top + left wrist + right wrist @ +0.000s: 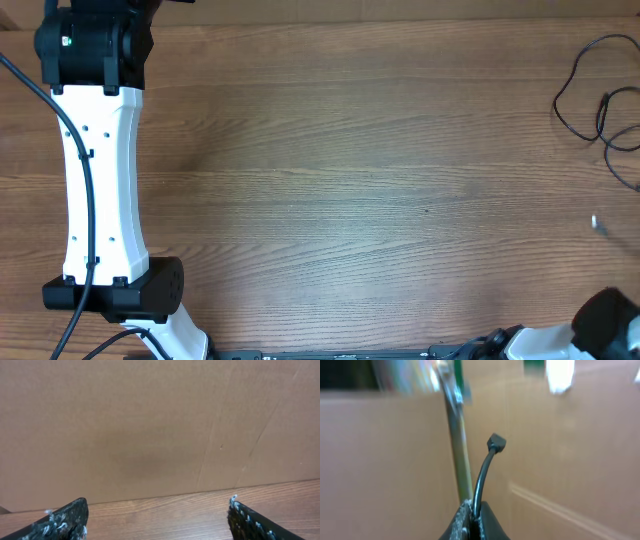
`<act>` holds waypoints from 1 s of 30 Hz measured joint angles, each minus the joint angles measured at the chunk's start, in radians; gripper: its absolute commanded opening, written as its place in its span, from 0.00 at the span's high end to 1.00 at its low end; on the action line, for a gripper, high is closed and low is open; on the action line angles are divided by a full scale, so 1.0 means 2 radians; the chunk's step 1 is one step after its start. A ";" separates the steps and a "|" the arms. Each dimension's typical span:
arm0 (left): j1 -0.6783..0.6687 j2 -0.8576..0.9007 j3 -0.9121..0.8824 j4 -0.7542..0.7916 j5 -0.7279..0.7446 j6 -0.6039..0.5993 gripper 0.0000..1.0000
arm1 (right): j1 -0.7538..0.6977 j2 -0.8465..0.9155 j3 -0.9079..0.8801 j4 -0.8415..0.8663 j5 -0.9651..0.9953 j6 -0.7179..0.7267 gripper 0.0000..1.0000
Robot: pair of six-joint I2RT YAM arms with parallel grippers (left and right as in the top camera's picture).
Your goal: Untangle cables
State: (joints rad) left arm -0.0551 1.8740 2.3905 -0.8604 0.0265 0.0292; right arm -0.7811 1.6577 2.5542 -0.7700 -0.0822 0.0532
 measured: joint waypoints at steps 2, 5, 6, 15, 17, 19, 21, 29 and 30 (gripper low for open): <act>0.000 0.000 0.000 0.000 0.000 0.000 0.12 | -0.004 -0.011 0.008 0.004 0.000 -0.007 0.96; 0.000 0.000 0.000 0.000 0.000 0.000 0.12 | -0.016 -0.016 0.007 -0.012 -0.003 -0.024 0.96; 0.000 0.000 0.000 0.000 0.000 0.000 0.11 | -0.027 -0.015 -0.003 -0.017 -0.004 -0.030 0.96; 0.000 0.000 0.000 -0.015 -0.014 0.000 0.11 | -0.105 0.017 -0.194 -0.001 -0.009 -0.039 0.96; 0.000 0.000 0.000 -0.017 -0.019 0.000 0.11 | -0.113 0.027 -0.231 0.006 -0.009 -0.040 0.96; 0.000 0.000 0.000 -0.017 -0.023 0.000 0.11 | -0.117 0.035 -0.251 0.010 -0.009 -0.040 0.96; 0.000 0.000 0.000 -0.017 -0.024 0.000 0.11 | -0.119 0.037 -0.255 0.016 -0.009 -0.039 0.96; 0.000 0.000 0.000 -0.019 -0.028 0.000 0.11 | -0.125 -0.032 -0.240 0.044 -0.009 -0.042 0.96; 0.000 0.000 0.000 -0.020 -0.028 0.000 0.10 | -0.128 -0.042 -0.233 0.046 -0.009 -0.042 0.96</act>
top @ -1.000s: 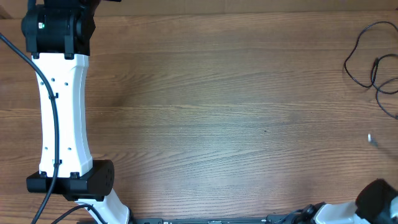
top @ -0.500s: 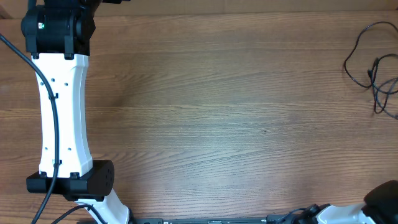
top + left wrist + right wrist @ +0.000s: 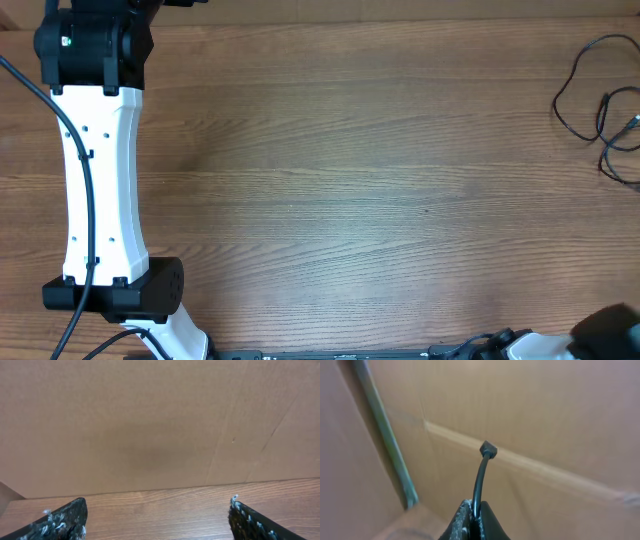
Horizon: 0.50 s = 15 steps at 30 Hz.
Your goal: Untangle cables
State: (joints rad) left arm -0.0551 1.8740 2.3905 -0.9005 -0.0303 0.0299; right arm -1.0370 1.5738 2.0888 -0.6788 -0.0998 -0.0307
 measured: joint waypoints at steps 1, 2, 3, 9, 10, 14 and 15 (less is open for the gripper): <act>0.000 0.000 0.000 -0.002 0.000 0.000 0.10 | -0.004 -0.011 0.007 0.002 0.000 0.000 0.96; 0.000 0.000 0.000 -0.004 0.000 0.001 0.10 | -0.009 -0.021 0.012 0.003 0.000 0.000 0.96; 0.000 0.000 0.000 -0.007 0.000 0.002 0.10 | -0.014 -0.034 0.017 0.002 0.001 0.000 0.96; 0.000 0.000 0.000 -0.009 0.000 0.007 0.10 | -0.028 -0.081 0.027 0.002 0.002 0.000 0.96; 0.000 0.000 0.000 -0.009 0.000 0.009 0.10 | -0.028 -0.083 0.028 0.002 0.002 0.000 0.96; 0.000 0.000 0.000 -0.010 0.000 0.012 0.10 | -0.028 -0.087 0.037 -0.007 0.002 0.000 0.96; 0.000 0.000 0.000 -0.010 0.000 0.013 0.09 | -0.028 -0.087 0.040 -0.009 0.002 0.000 0.96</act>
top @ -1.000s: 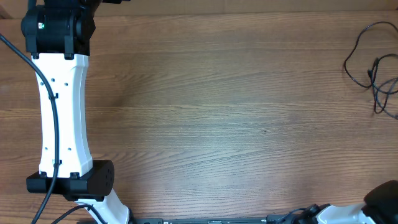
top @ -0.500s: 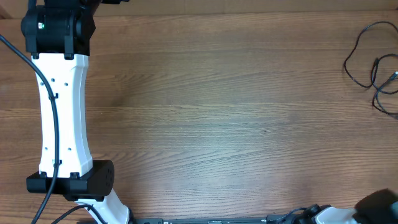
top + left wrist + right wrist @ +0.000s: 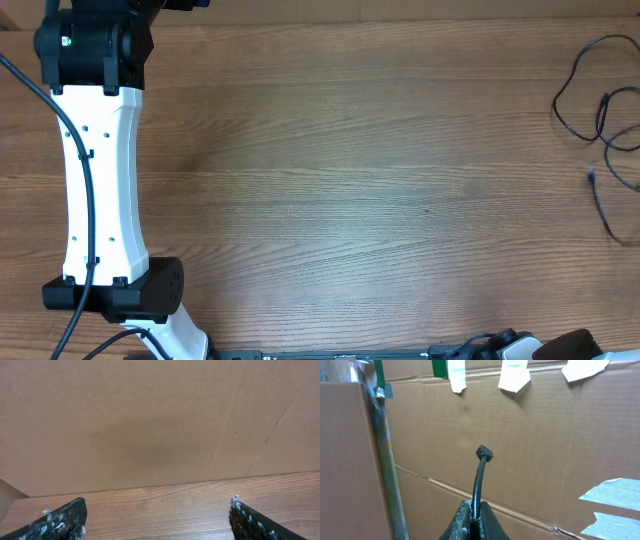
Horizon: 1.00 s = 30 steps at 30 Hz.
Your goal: Untangle cables
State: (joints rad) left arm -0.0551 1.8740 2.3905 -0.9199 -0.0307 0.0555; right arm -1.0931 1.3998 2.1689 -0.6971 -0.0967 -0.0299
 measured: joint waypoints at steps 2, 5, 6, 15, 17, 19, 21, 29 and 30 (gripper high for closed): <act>0.000 0.000 0.000 0.000 0.000 0.000 0.09 | 0.000 0.000 0.005 -0.001 0.000 0.000 0.96; 0.000 0.000 0.000 0.000 0.000 0.001 0.08 | 0.000 0.002 0.009 -0.011 0.003 0.000 0.96; 0.000 0.000 0.000 -0.001 0.000 0.002 0.08 | 0.000 0.006 0.010 -0.014 0.004 0.000 0.96; 0.000 0.000 0.000 -0.018 -0.006 0.004 0.09 | 0.000 0.092 -0.011 0.034 0.012 -0.008 0.96; 0.000 0.000 0.000 -0.021 -0.006 0.004 0.10 | 0.000 0.105 -0.016 0.052 0.012 -0.011 0.96; 0.000 0.000 0.000 -0.026 -0.006 0.004 0.10 | 0.000 0.109 -0.016 0.067 0.013 -0.015 0.96; 0.000 0.000 0.000 -0.029 -0.006 0.004 0.10 | 0.000 0.109 -0.005 0.073 0.013 -0.018 0.96; 0.000 0.000 0.000 -0.030 -0.008 0.004 0.11 | 0.000 0.101 0.075 0.106 -0.028 -0.023 0.96; 0.000 0.000 0.000 -0.030 -0.008 0.004 0.11 | 0.000 0.098 0.080 0.107 -0.033 -0.023 0.96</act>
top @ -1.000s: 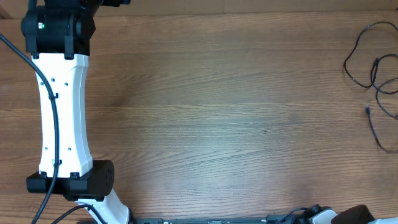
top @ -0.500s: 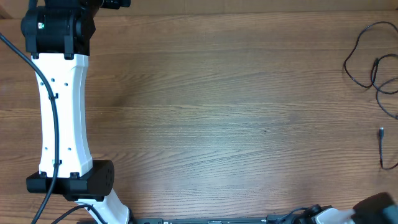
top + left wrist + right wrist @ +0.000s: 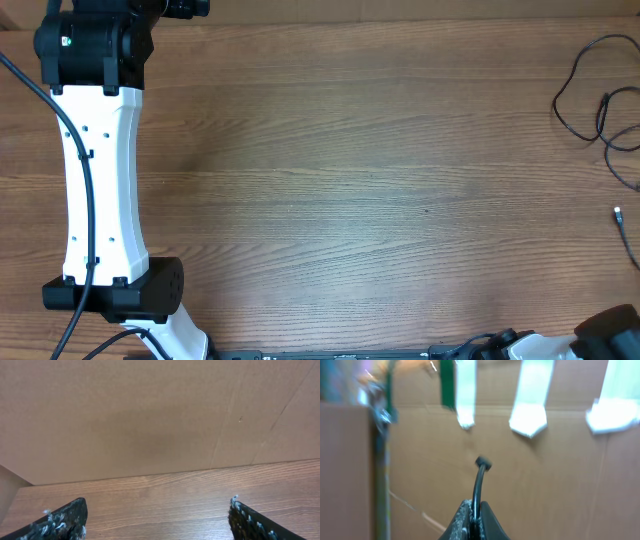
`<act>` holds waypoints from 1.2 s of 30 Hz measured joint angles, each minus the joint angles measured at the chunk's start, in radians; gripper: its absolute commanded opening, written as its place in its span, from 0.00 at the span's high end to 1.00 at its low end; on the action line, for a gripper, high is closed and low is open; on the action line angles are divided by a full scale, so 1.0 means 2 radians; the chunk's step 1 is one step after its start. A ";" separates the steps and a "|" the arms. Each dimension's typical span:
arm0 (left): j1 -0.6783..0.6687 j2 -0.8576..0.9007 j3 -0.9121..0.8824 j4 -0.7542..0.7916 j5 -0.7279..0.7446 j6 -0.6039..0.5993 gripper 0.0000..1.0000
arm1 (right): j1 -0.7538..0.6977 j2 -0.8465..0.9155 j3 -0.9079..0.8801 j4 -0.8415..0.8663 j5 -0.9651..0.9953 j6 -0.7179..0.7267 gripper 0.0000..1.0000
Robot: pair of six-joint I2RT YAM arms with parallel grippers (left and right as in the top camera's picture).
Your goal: Untangle cables
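A thin black cable lies in loops at the table's far right edge, running off the frame. My right gripper is shut on one end of the black cable, whose small plug sticks up past the fingertips toward a cardboard wall. In the overhead view only a dark part of the right arm shows at the bottom right corner, with a cable end above it. My left gripper stands open at the table's far left corner, nothing between its fingers.
The left arm stretches along the table's left side. A cardboard wall rises behind the wooden table. Tape strips and a metal pole show in the right wrist view.
The right wrist camera has swung upward, so the tape strips sit lower and blurred. The loose cable end in the overhead view moved from near the loops to lower right. Left gripper tilted slightly down.
My right gripper stayed shut on the cable end at all moments while its view swung across the cardboard walls. The right arm showed at the bottom right, dropped mostly out of the overhead view, and now shows again. My left gripper stayed open at the far left corner.
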State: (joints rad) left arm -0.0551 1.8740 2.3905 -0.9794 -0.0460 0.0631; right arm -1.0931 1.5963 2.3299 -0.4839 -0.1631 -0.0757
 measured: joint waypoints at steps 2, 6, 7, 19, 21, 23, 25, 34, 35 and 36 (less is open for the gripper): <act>0.000 0.000 0.000 0.000 0.000 0.000 0.11 | 0.000 -0.006 0.006 -0.002 -0.010 -0.001 0.96; 0.000 0.000 0.000 0.000 0.000 0.000 0.11 | 0.000 -0.008 0.011 -0.045 -0.020 -0.011 0.96; 0.000 0.000 0.000 0.000 0.000 0.000 0.11 | 0.000 -0.004 0.012 -0.060 -0.021 -0.015 0.96; 0.000 0.000 0.000 0.000 0.000 0.000 0.11 | 0.000 0.130 -0.087 -0.210 -0.038 -0.019 0.96; 0.000 0.000 0.000 0.001 0.000 0.000 0.11 | 0.000 0.133 -0.118 -0.212 -0.040 -0.005 0.96; 0.000 0.000 0.000 0.001 -0.001 0.000 0.11 | 0.000 0.132 -0.137 -0.212 -0.043 0.009 0.96; 0.000 0.000 0.000 0.001 -0.002 0.000 0.11 | 0.000 0.129 -0.163 -0.205 -0.045 0.029 0.96; 0.000 0.000 0.000 0.001 -0.002 0.000 0.11 | 0.012 0.123 -0.337 -0.168 -0.047 0.102 0.96; 0.000 0.000 0.000 0.001 -0.002 0.000 0.11 | 0.017 0.123 -0.352 -0.162 -0.047 0.105 0.96; 0.000 0.000 0.000 0.001 -0.002 0.000 0.11 | 0.023 0.123 -0.369 -0.152 -0.047 0.108 0.96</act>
State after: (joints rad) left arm -0.0551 1.8740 2.3905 -0.9771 -0.0490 0.0631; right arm -1.0466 1.8431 1.5913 -0.7883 -0.2577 0.1398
